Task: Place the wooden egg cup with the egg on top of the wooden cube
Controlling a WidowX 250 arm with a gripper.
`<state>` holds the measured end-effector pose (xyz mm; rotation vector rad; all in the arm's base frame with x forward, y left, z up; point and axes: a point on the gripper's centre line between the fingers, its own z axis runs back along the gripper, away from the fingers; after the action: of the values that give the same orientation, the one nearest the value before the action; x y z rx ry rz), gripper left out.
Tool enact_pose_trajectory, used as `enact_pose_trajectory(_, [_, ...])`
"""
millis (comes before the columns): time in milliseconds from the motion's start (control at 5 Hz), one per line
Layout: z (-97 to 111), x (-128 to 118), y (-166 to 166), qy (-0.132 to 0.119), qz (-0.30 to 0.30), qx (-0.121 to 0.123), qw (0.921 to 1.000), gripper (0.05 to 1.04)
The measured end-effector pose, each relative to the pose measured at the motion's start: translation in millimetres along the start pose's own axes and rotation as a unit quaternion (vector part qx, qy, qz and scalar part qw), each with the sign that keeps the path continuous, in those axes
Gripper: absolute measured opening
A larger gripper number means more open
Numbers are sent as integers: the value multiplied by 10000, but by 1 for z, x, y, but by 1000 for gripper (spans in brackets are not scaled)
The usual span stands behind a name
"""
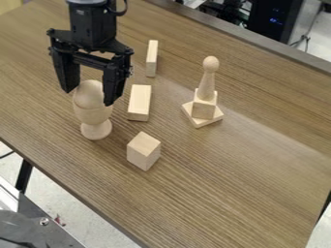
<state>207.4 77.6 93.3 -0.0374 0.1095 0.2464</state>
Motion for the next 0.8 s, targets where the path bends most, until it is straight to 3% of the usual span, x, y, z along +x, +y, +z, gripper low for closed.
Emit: enact_pose_trajectory(800, [-15, 3, 11, 135, 169, -21, 9998, 1000])
